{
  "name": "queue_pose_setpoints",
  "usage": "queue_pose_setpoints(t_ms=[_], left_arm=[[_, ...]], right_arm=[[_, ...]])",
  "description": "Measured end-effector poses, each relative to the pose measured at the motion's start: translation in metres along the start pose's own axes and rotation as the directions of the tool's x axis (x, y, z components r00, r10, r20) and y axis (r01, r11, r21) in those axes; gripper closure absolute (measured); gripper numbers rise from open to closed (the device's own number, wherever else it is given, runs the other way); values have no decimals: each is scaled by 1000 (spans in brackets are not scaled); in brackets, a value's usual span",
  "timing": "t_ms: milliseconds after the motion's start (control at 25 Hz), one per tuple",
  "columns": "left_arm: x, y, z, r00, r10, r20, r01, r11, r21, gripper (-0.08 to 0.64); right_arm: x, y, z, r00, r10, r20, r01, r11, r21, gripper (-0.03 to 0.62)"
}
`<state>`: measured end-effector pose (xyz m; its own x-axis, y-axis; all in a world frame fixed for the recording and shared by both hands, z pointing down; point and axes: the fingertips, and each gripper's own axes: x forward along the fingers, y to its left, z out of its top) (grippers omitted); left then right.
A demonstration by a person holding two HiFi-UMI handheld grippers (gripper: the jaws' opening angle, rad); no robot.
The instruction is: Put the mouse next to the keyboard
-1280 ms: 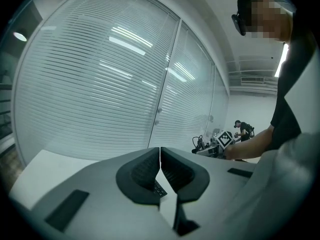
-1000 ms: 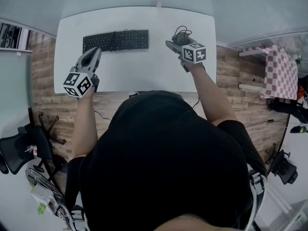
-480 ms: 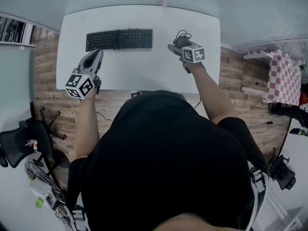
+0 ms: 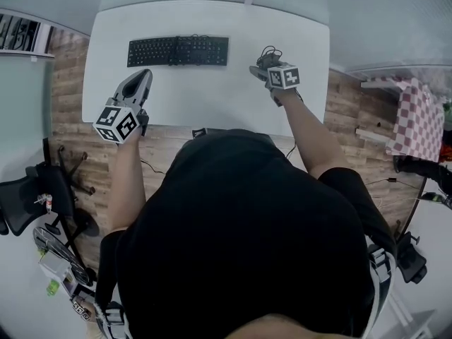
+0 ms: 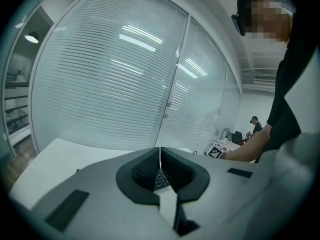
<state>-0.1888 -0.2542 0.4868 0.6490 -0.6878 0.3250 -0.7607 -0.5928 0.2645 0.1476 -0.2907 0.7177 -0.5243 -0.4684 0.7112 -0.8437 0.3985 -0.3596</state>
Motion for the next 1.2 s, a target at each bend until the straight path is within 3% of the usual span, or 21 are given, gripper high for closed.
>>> queue_pose_setpoints(t_ms=[720,1200], left_arm=[[0,22,-25,998,54,-41,-56,997,-49,533],[12,44,-27,997,52,-63,-56,996,-64,534]], right_arm=[[56,-22,-9,994,-12,-106,18,999,50,223],[87,-35,-11,972,-85,-218,100,993,61,223]])
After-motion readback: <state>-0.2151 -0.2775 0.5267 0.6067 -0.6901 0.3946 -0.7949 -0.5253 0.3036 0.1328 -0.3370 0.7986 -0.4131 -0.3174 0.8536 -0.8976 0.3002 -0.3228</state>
